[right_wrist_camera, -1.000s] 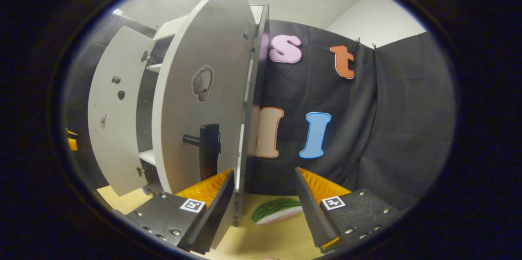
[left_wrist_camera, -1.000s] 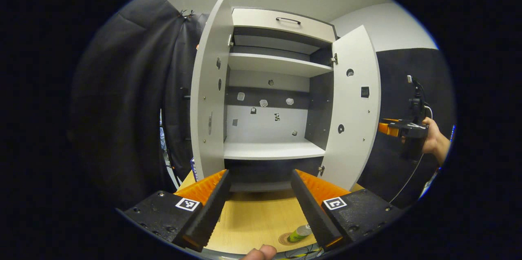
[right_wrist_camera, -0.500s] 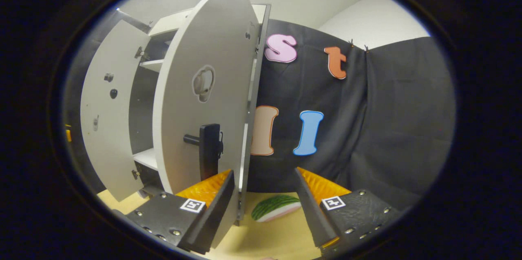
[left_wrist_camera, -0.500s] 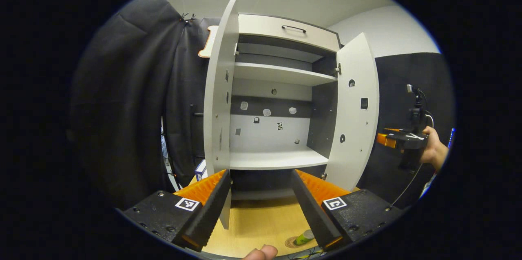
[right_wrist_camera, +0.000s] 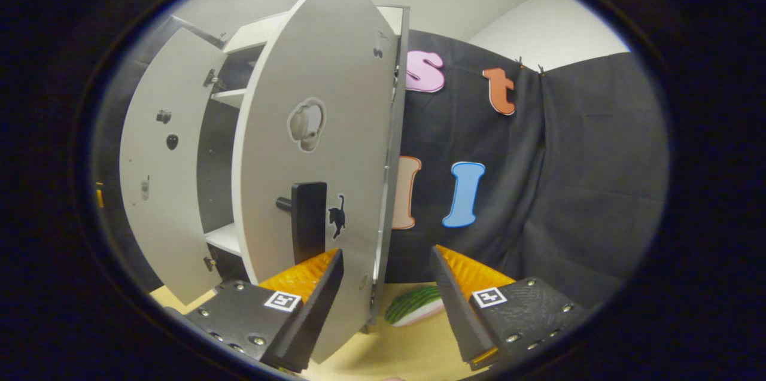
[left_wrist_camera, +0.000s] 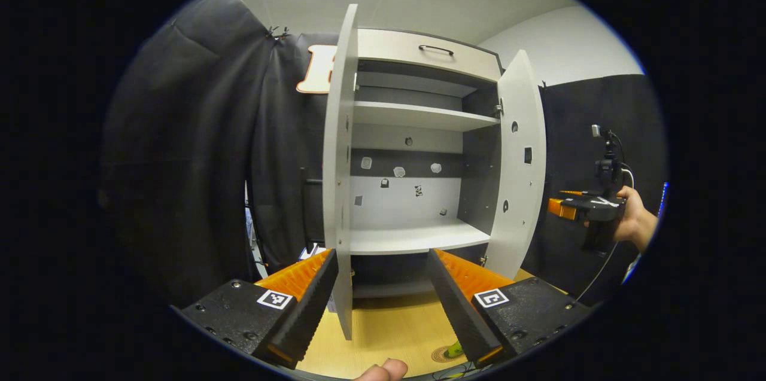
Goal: Grasp the bottle in the cabinet with the left hand and place it on the coaster, then close the right door with the right hand and the left door with the left hand.
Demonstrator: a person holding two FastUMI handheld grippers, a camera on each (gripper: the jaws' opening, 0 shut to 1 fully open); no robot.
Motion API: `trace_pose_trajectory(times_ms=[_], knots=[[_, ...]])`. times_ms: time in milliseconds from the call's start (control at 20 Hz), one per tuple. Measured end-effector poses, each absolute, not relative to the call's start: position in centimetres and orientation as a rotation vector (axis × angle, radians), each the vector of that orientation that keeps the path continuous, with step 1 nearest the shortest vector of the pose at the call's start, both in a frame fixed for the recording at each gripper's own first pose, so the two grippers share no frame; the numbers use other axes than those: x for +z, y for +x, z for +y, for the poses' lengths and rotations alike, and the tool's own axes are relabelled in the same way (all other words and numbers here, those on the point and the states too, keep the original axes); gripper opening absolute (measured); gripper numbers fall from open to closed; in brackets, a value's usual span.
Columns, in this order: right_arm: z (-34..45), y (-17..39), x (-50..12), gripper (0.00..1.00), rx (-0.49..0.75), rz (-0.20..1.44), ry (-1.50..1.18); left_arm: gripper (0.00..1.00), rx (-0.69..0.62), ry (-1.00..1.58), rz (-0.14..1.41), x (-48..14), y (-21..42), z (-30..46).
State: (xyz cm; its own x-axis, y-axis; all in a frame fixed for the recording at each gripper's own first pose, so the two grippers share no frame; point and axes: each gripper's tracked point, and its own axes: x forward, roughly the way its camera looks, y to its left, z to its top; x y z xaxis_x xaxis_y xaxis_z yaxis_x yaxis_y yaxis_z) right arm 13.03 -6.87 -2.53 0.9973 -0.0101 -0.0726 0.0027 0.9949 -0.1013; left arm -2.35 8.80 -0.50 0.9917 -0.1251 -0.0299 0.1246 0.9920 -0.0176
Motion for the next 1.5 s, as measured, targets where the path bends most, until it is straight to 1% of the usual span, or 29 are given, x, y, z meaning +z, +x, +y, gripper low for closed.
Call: trace_pose_trajectory(times_ms=[50, 100, 300, 350, 400, 500, 800, 850, 900, 950, 1000, 1200, 1300, 1400, 1500], knots=[[-6.2, 13.2, -2.6, 0.89, -0.001, 0.076, -0.094, 0.94, -0.120, -0.012, 0.029, -0.5, -2.4, 9.3], [-5.6, 13.4, -2.7, 0.85, 0.002, 0.078, -0.083, 0.95, -0.112, -0.009, 0.029, -0.4, -2.4, 9.9], [-2.6, 14.6, -2.9, 0.85, 0.024, 0.080, -0.047, 0.94, -0.109, -0.019, 0.040, -0.4, -2.5, 11.6], [-1.6, 14.7, -3.1, 0.89, 0.041, 0.081, -0.041, 0.94, -0.105, -0.020, 0.042, -0.3, -2.3, 12.1], [-0.9, 14.8, -3.2, 0.89, 0.050, 0.079, -0.039, 0.94, -0.094, -0.018, 0.041, -0.3, -2.2, 12.7], [0.0, 14.7, -3.0, 0.98, 0.059, 0.062, -0.056, 0.94, -0.078, -0.014, 0.039, -0.3, -2.4, 13.7], [1.5, 13.7, -2.7, 0.95, 0.055, 0.045, -0.043, 0.94, -0.043, -0.038, 0.046, -1.1, -1.9, 17.2], [1.9, 13.4, -2.5, 0.96, 0.061, 0.038, -0.039, 0.94, -0.031, -0.037, 0.044, -1.3, -1.5, 18.1], [2.3, 13.1, -2.3, 0.97, 0.068, 0.030, -0.036, 0.94, -0.023, -0.036, 0.044, -1.5, -1.2, 18.8], [2.6, 12.8, -2.3, 0.95, 0.077, 0.025, -0.034, 0.94, -0.014, -0.039, 0.052, -1.8, -0.9, 19.6], [3.0, 12.5, -2.4, 0.96, 0.086, 0.023, -0.036, 0.94, -0.011, -0.047, 0.058, -2.1, -0.6, 20.3], [4.0, 10.7, -2.8, 0.95, 0.103, 0.022, -0.035, 0.94, 0.007, -0.083, 0.092, -3.5, 1.7, 23.6], [4.4, 9.6, -2.6, 0.98, 0.098, 0.028, -0.005, 0.95, 0.018, -0.100, 0.110, -4.2, 2.4, 24.8], [4.5, 8.4, -2.3, 0.95, 0.098, 0.016, -0.001, 0.95, 0.010, -0.132, 0.112, -4.1, 3.0, 25.5], [4.4, 7.3, -2.3, 0.96, 0.094, 0.018, -0.002, 0.94, 0.018, -0.123, 0.104, -3.8, 4.1, 26.8]])
